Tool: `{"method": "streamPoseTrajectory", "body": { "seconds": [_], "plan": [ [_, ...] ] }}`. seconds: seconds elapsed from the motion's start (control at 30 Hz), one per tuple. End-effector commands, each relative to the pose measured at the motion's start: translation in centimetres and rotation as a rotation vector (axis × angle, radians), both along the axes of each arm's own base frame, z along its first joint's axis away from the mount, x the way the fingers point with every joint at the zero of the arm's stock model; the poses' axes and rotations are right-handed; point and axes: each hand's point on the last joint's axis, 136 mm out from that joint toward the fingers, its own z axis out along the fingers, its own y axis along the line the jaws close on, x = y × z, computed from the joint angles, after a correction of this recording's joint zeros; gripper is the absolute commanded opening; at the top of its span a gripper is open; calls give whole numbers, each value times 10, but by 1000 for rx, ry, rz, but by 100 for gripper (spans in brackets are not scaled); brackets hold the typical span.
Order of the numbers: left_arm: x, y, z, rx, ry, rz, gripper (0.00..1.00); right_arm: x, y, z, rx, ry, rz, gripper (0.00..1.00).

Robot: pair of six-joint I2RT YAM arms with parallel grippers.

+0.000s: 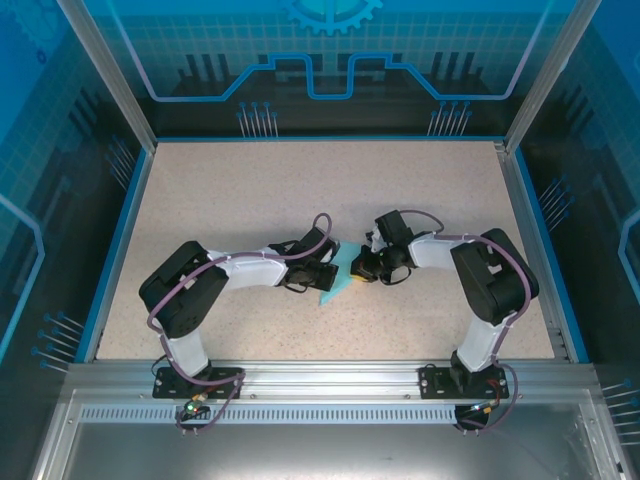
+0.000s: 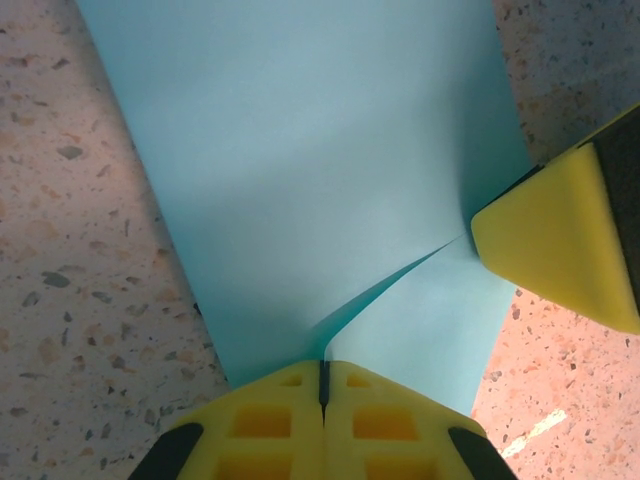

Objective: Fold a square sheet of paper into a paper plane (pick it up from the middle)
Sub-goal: Third fold the triangle at the center of the table.

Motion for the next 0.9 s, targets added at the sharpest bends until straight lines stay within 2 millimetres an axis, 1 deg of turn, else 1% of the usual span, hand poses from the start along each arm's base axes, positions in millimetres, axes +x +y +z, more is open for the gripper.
{"method": "streamPoseTrajectory", "body": {
  "seconds": [0.0, 0.07, 0.13, 0.17, 0.23, 0.27, 0.37, 0.43, 0.5, 0.53, 0.57, 0.6, 0.7, 0.77, 0.8, 0.87],
  "plan": [
    [-19, 25, -30, 109, 92, -3, 0, -4, -10, 9, -43, -2, 2, 6],
    [-20, 25, -31, 108, 94, -5, 0, 3, -2, 22, 9, -37, 6, 6],
    [-20, 25, -31, 108, 95, -6, 0, 8, 5, 30, 54, -55, 8, 6],
    [-19, 25, -31, 109, 94, -5, 0, 9, 7, 31, 70, -54, 10, 7],
    [-19, 25, -31, 105, 95, -2, 0, 9, 11, 26, 86, -35, 11, 6],
    [-20, 24, -32, 104, 95, -2, 0, 17, 16, 32, 98, -54, 11, 7],
    [-19, 23, -32, 100, 95, -2, 0, 17, 19, 21, 89, -27, 15, 6],
    [-18, 22, -31, 99, 94, -4, 0, 11, 12, 9, 37, 3, 15, 5],
    [-17, 22, -30, 99, 91, -5, 0, 3, -2, -5, -37, 33, 5, 5],
    [-17, 22, -29, 100, 90, -4, 0, 1, -8, -9, -58, 38, 0, 4],
    [-18, 23, -29, 102, 90, -4, 0, 2, -13, -10, -70, 30, -9, 5],
    [-19, 24, -29, 102, 90, -2, 0, -4, -19, -16, -82, 39, -13, 5],
    [-20, 24, -33, 101, 96, -2, 0, -2, -22, -16, -55, 35, -11, 5],
    [-20, 24, -35, 105, 103, -3, 0, 0, -20, -13, -19, 39, -10, 5],
    [-20, 23, -35, 104, 103, -4, 0, 1, -17, -8, 7, 32, -12, 5],
    [-19, 22, -34, 98, 103, -2, 0, 6, -11, 10, 58, -12, -10, 6]
  ]
}}
